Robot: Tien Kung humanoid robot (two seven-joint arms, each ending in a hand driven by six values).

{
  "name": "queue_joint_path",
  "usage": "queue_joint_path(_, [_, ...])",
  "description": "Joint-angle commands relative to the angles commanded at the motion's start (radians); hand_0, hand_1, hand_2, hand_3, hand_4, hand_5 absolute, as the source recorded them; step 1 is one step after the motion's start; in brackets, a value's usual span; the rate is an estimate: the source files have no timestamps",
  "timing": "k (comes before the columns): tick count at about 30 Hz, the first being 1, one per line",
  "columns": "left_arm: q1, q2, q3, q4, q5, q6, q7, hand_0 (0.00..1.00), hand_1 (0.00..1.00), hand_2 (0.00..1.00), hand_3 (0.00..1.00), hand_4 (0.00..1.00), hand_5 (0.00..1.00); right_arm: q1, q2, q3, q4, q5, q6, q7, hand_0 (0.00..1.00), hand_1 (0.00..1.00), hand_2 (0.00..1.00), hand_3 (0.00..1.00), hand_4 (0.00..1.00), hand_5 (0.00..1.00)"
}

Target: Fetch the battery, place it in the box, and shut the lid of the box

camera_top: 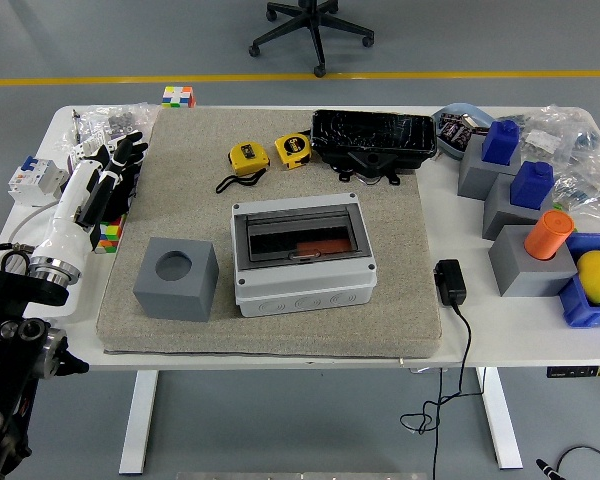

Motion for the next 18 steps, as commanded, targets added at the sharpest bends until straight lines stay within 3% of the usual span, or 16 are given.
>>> queue_joint_path(18, [-0.002,-0.008,-0.004,0.002,-0.001,0.007,-0.008,0.823,0.848,0.82,0.828,0.998,0.989,0.019,0.0,0.018,0.0,-0.007,0.001,-0.003,0.867,0.826,0.801,0.858,0.998,0.998])
